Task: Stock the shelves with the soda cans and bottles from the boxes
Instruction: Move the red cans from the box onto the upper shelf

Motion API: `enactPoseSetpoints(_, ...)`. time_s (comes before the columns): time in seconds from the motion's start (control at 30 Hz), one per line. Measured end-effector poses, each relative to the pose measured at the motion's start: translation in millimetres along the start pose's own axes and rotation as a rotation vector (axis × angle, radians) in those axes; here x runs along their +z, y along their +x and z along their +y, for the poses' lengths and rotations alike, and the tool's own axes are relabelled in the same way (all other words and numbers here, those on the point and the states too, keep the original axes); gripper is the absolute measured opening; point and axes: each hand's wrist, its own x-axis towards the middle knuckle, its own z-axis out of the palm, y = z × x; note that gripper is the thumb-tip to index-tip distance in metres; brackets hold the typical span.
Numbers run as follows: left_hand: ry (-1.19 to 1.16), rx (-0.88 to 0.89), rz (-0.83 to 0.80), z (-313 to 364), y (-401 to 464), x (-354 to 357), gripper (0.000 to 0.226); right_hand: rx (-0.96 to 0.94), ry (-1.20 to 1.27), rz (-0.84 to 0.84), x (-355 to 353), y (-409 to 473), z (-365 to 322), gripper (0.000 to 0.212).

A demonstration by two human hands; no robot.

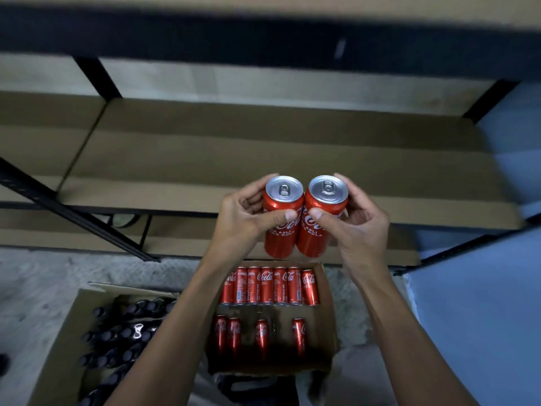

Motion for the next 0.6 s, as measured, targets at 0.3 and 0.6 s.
enactPoseSetpoints(0.3,0.006,0.061,-0.038,123.3,-12.0,10.4,0.073,-0.031,-0.009,-0.018,16.1,-0.8,-126.5,0.063)
enactPoseSetpoints(0.6,0.055,0.278,-0.09,212.5,-4.5,14.7,0.054,-0.236,0.02,-0.026,38.6,16.9,-206.3,0.046)
